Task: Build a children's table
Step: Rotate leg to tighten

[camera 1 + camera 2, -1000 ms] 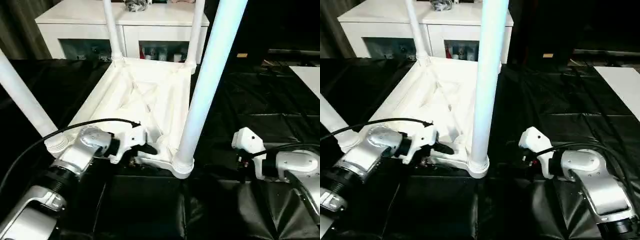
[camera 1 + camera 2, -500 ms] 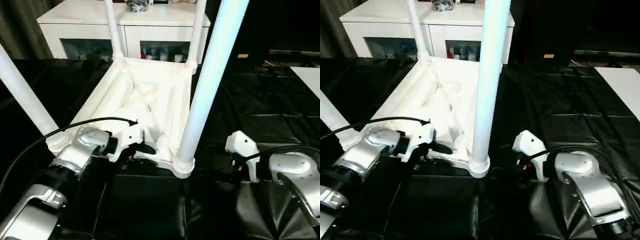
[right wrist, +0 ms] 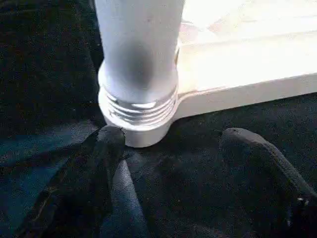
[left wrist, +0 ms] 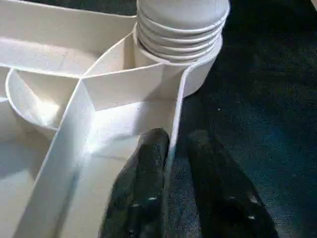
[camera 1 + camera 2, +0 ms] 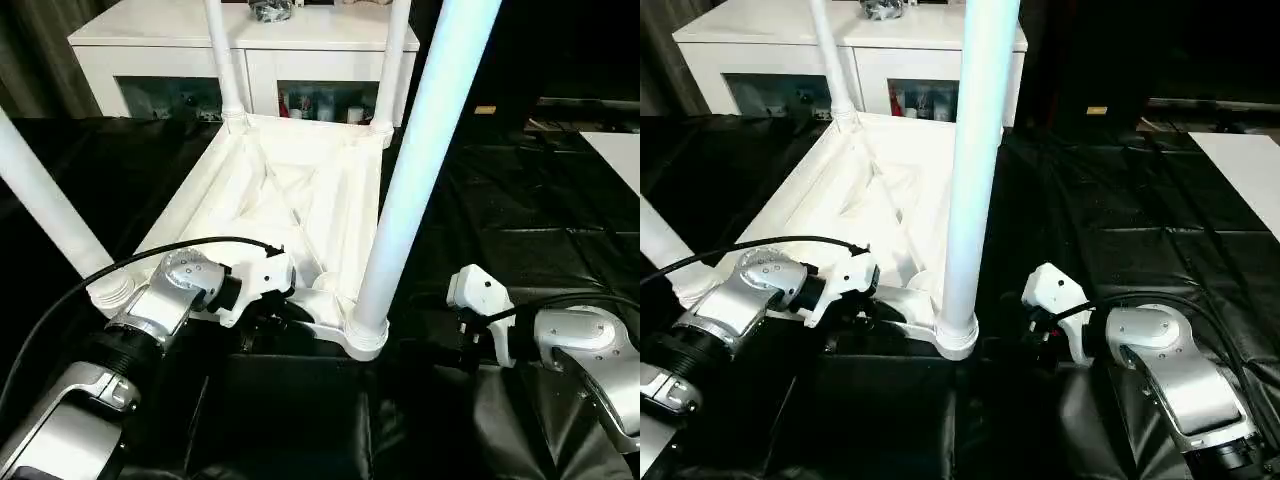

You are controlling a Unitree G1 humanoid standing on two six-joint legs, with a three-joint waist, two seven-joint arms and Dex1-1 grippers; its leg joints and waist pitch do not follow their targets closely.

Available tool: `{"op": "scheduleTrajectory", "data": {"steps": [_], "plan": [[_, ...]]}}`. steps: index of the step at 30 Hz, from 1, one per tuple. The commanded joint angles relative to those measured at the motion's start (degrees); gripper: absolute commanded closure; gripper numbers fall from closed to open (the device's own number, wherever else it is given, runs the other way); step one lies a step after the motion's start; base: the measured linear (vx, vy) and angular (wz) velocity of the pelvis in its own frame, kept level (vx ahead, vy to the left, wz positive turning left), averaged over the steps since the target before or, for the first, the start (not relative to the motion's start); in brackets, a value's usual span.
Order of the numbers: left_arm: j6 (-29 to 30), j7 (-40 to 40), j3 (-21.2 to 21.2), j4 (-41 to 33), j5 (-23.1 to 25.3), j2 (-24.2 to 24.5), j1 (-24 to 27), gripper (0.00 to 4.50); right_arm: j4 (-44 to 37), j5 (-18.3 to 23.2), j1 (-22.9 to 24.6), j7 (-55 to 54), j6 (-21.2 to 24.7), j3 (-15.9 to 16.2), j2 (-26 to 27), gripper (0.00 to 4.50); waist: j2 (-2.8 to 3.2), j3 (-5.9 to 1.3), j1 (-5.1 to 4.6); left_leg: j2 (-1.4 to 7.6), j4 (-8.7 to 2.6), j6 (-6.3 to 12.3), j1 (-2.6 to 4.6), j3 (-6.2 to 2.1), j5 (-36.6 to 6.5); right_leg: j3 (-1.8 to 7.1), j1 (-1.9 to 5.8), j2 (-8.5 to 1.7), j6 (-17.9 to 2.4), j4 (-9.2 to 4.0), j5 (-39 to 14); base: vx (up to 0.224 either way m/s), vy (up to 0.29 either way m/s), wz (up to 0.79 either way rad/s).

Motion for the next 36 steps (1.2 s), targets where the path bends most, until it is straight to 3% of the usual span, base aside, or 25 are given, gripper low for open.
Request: {"op": "scheduleTrajectory", "data": {"steps": [1,6,7,8,11,14,15,19,21,22,24,25,30,31,33,36], "plan": [[5.5,-0.9,-0.9,-5.0,-0.1,1.6,3.2,4.04,0.8,-0.4,-0.8,-1.9,-0.9,-0.4,1.0,1.02,-0.31,-3.98,0.41,2.83,-4.53,1.78,0.56,-1.34,-16.3,1.91,3.05,-2.97,-12.4,-3.40,-16.8,0.000,0.000,0.00],[11.7,1.2,-0.4,-12.4,-0.3,3.6,8.2,4.27,2.9,-1.4,-1.8,-5.0,-2.0,-1.7,2.2,1.02,-0.27,-3.95,0.27,2.81,-4.41,2.02,0.75,-1.13,-15.2,1.90,2.85,-2.71,-13.0,-3.32,-16.2,0.000,0.000,0.00],[13.3,2.2,-0.3,-13.9,0.3,4.2,9.4,4.41,3.1,-1.6,-1.9,-5.5,-2.1,-1.9,2.2,1.02,-0.35,-3.85,0.04,2.84,-4.54,2.03,0.33,-1.29,-14.6,1.83,3.14,-2.72,-13.0,-3.05,-15.6,0.000,0.000,0.00],[14.5,4.3,0.7,-14.4,0.4,4.0,10.1,4.45,3.3,-1.4,-2.0,-5.6,-2.2,-2.1,2.4,1.02,-0.17,-3.82,0.05,2.84,-4.45,2.00,0.73,-1.13,-15.4,1.85,2.83,-2.62,-12.8,-3.28,-16.6,0.000,0.000,0.00],[17.8,8.8,3.2,-15.8,-0.1,2.9,11.2,4.48,3.5,-1.1,-2.2,-5.7,-2.3,-2.4,2.7,1.02,-0.25,-3.69,-0.09,2.65,-4.39,1.70,0.75,-1.09,-16.9,1.87,2.81,-2.62,-12.0,-3.56,-19.8,0.000,0.000,0.00],[26.8,19.1,9.2,-21.2,-1.7,-0.6,13.7,4.48,3.6,-0.7,-2.1,-6.0,-2.4,-2.5,3.0,1.02,-0.57,-3.45,-0.50,2.51,-4.49,1.21,0.45,-1.36,-18.9,1.56,2.83,-2.55,-9.5,-4.16,-25.9,0.000,0.000,0.00],[29.3,20.5,10.0,-22.8,-2.0,-1.4,14.4,4.48,3.6,-0.7,-2.1,-6.1,-2.5,-2.4,3.0,1.02,-0.62,-3.35,-0.71,2.55,-4.59,1.07,0.24,-1.50,-19.0,1.48,2.97,-2.58,-9.2,-4.09,-26.5,0.000,0.000,0.00],[35.2,27.7,12.4,-26.6,-0.7,-4.8,15.9,4.48,4.7,-1.6,-2.4,-7.6,-2.8,-2.0,3.3,1.02,-0.97,-3.18,-2.39,1.72,-4.16,1.27,-0.38,-2.15,-20.5,0.45,2.81,-2.43,-4.3,-5.47,-35.9,0.000,0.000,0.00],[33.2,29.3,12.0,-26.7,0.0,-5.7,16.0,4.48,5.9,-2.8,-2.8,-8.9,-3.0,-2.0,3.4,1.02,-0.70,-3.12,-2.75,1.66,-4.14,1.57,-0.28,-2.43,-21.2,0.10,2.65,-2.44,-3.9,-5.99,-36.9,0.000,0.000,0.00],[30.9,30.7,11.6,-26.7,-0.1,-6.9,16.0,4.48,7.6,-4.3,-3.5,-10.5,-3.9,-2.2,3.5,1.02,-0.89,-3.20,-2.94,1.63,-4.20,1.73,-0.63,-2.74,-21.5,-0.39,2.95,-2.46,-3.5,-6.07,-36.6,0.000,0.000,0.00],[26.6,30.5,10.7,-26.3,-0.1,-7.6,15.7,4.48,8.7,-4.5,-4.0,-11.3,-4.6,-2.6,4.0,1.02,-1.13,-3.12,-2.95,1.47,-3.82,1.77,0.16,-2.60,-23.3,-0.72,2.15,-2.28,-3.2,-6.85,-37.6,0.000,0.000,0.00],[23.5,30.4,10.1,-26.2,-0.3,-8.8,15.3,4.48,9.4,-3.7,-4.4,-11.6,-5.2,-3.2,5.0,1.02,-1.10,-3.33,-2.83,1.22,-3.49,2.41,0.64,-2.35,-22.8,-0.61,1.78,-2.26,-3.5,-7.08,-37.0,0.000,0.000,0.00],[18.8,28.5,8.6,-25.4,-0.9,-10.4,14.2,4.48,10.8,0.2,-5.1,-14.2,-5.5,-5.4,10.1,1.02,-0.90,-3.21,-2.45,1.76,-3.99,2.72,0.81,-2.39,-24.1,-0.61,1.55,-2.16,-4.8,-6.72,-34.3,0.000,0.000,0.00],[18.6,28.3,8.5,-25.1,-1.1,-10.6,14.0,4.50,11.0,0.6,-5.2,-14.3,-5.6,-5.5,10.6,0.74,-0.78,-3.28,-2.12,1.94,-4.09,2.40,1.00,-2.43,-24.5,-0.57,1.51,-2.13,-5.2,-6.59,-33.4,0.000,0.000,0.00],[18.1,27.3,7.9,-25.0,-1.2,-10.4,14.1,4.50,11.3,0.9,-5.3,-14.6,-5.7,-5.6,11.2,0.74,-0.55,-3.25,-1.52,2.25,-4.46,2.01,1.14,-2.37,-24.6,-0.20,1.50,-2.15,-6.0,-6.29,-30.9,0.000,0.000,0.00],[17.8,23.2,5.5,-24.4,-1.2,-8.8,14.6,4.50,10.9,2.3,-5.4,-11.2,-5.7,-4.1,12.6,0.36,-0.77,-3.37,-1.06,2.34,-4.73,1.62,0.83,-2.19,-24.2,0.34,1.87,-2.36,-7.4,-5.58,-27.3,0.000,0.000,0.00]]}}
